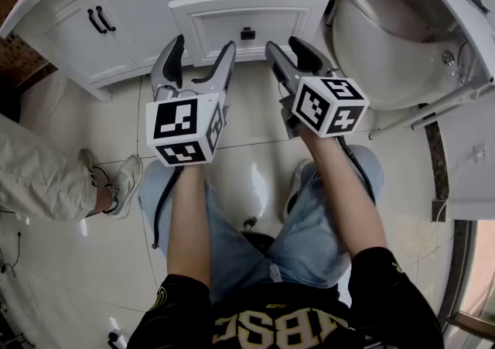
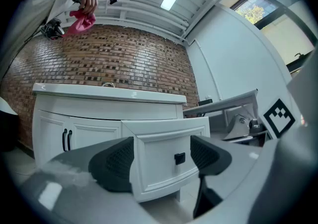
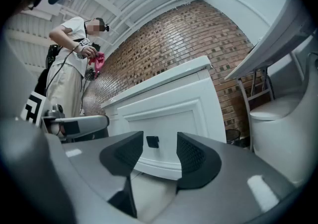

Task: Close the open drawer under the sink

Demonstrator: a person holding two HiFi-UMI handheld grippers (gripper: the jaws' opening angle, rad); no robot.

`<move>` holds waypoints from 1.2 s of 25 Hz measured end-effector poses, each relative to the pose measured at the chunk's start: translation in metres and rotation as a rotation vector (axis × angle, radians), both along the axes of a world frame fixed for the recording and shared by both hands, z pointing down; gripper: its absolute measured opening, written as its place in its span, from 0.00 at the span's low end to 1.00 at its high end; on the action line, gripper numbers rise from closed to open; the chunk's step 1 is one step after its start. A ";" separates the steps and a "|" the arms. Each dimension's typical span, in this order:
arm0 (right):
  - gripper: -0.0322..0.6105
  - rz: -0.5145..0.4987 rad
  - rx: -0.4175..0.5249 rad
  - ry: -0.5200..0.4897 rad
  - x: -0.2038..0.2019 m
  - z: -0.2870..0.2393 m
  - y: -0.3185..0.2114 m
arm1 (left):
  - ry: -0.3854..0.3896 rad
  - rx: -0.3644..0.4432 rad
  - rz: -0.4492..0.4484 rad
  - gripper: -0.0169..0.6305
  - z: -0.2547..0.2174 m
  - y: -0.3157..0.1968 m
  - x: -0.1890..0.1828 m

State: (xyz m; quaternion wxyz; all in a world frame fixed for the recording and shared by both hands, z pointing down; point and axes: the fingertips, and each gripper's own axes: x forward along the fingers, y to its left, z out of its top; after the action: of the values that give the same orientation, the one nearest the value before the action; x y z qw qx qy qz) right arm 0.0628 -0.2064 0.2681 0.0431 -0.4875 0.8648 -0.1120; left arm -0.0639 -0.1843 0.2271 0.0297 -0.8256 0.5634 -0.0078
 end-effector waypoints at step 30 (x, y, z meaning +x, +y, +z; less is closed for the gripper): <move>0.29 -0.089 -0.078 -0.027 -0.031 0.034 -0.038 | 0.033 -0.046 0.019 0.59 0.024 -0.045 0.001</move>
State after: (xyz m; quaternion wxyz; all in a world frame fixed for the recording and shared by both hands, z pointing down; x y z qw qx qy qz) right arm 0.0313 -0.2440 0.3019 0.0307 -0.4482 0.8800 -0.1540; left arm -0.0625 -0.2297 0.2509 0.0013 -0.8313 0.5559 -0.0067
